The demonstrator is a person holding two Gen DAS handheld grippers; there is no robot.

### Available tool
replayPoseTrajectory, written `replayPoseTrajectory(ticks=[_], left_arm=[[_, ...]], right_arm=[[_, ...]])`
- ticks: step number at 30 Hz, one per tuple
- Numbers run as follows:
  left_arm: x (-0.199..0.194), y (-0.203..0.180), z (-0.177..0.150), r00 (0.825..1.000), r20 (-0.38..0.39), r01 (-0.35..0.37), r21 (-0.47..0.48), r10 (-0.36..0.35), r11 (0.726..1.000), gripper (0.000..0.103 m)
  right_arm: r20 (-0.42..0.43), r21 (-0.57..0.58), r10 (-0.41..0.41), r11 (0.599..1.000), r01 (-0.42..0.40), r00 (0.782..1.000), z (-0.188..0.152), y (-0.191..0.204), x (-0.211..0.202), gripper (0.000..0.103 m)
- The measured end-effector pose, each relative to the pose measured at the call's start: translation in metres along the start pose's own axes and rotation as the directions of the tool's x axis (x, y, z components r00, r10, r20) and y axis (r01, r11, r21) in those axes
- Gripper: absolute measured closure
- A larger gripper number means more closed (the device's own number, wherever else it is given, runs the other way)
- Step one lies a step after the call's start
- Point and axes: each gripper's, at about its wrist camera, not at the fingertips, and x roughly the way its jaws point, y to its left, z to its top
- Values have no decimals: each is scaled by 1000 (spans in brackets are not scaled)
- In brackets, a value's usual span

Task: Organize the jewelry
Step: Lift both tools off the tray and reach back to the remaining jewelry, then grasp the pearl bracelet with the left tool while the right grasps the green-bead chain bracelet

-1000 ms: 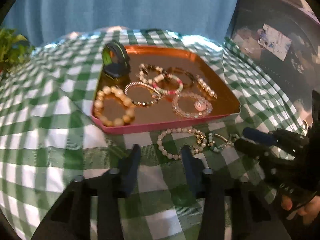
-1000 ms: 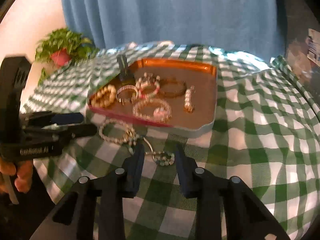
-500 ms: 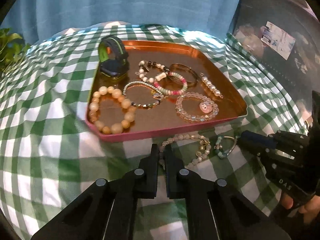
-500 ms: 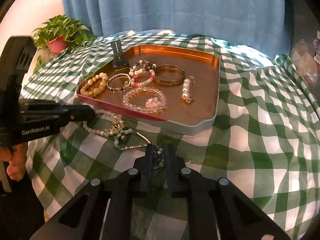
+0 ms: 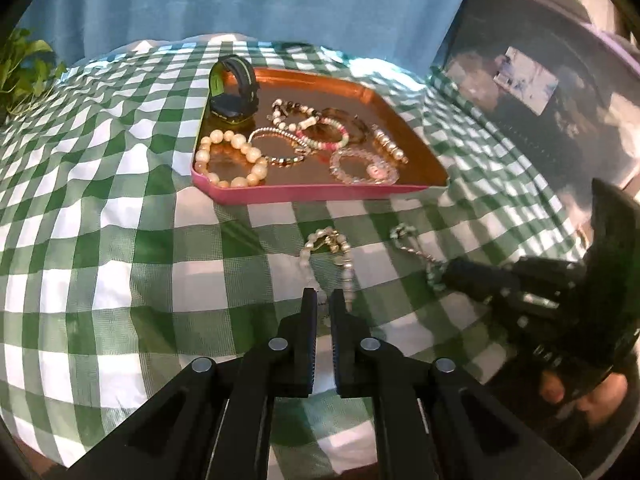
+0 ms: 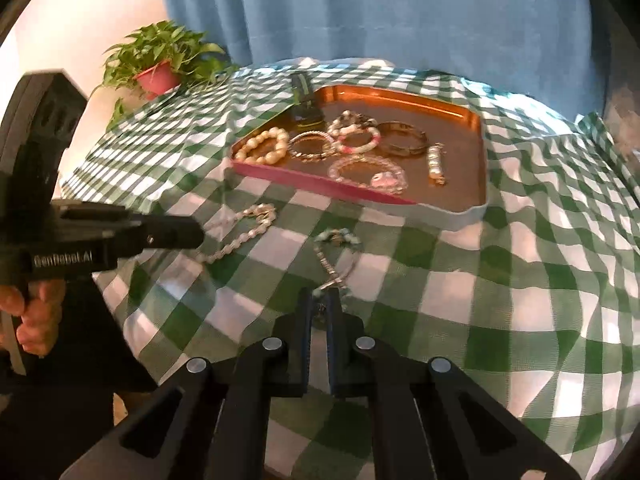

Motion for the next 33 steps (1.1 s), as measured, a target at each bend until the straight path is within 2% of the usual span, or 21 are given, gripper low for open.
replayPoseTrajectory(ticks=[3,5,6,12,14,15,16,17,18,19,20,21,27,33], left_arm=[[7,5,2,1000,-26,16,-17,-16,1000,93],[12,11,4,998,-36,41,-38,-42,998,92],[14,13,6,998,-29,56,-49,-58,997,91],[24,16,21,998,-17,61,-54,-62,997,90],[26,15,22,998,-4,61,-57,-61,996,89],[27,13,22,998,5,59,-56,-59,997,89],[27,12,22,998,11,55,-53,-55,997,89],[29,11,23,999,15,49,-50,-48,998,89],[29,9,23,999,17,38,-44,-37,998,90],[30,7,24,999,17,27,-35,-27,999,91],[31,4,25,1000,14,13,-18,-13,1000,94],[31,3,25,1000,13,-7,1,7,1000,97],[21,8,22,1000,21,17,-44,-17,999,97],[-8,-6,21,995,86,53,-45,-49,998,97]], right_arm=[[20,60,-2,998,1,1000,3,-13,-2,92],[22,76,-23,997,21,1000,6,-19,1,74],[17,78,-30,997,28,999,7,-21,4,58],[23,9,10,1000,-11,1000,15,-7,14,56],[1,-13,4,1000,-4,1000,17,-3,23,57],[3,-37,-16,999,16,1000,17,0,24,61],[2,-60,-37,998,37,999,18,2,26,71],[10,-96,-75,992,76,997,18,6,28,75],[9,-97,-73,993,73,997,18,5,28,82],[9,-84,-74,994,74,997,18,3,29,94],[9,-77,-91,993,91,996,19,0,30,97],[8,-71,-87,994,87,996,19,-2,30,99],[16,-45,-94,995,94,995,18,-5,24,100],[63,19,-74,997,73,995,19,-12,8,100]])
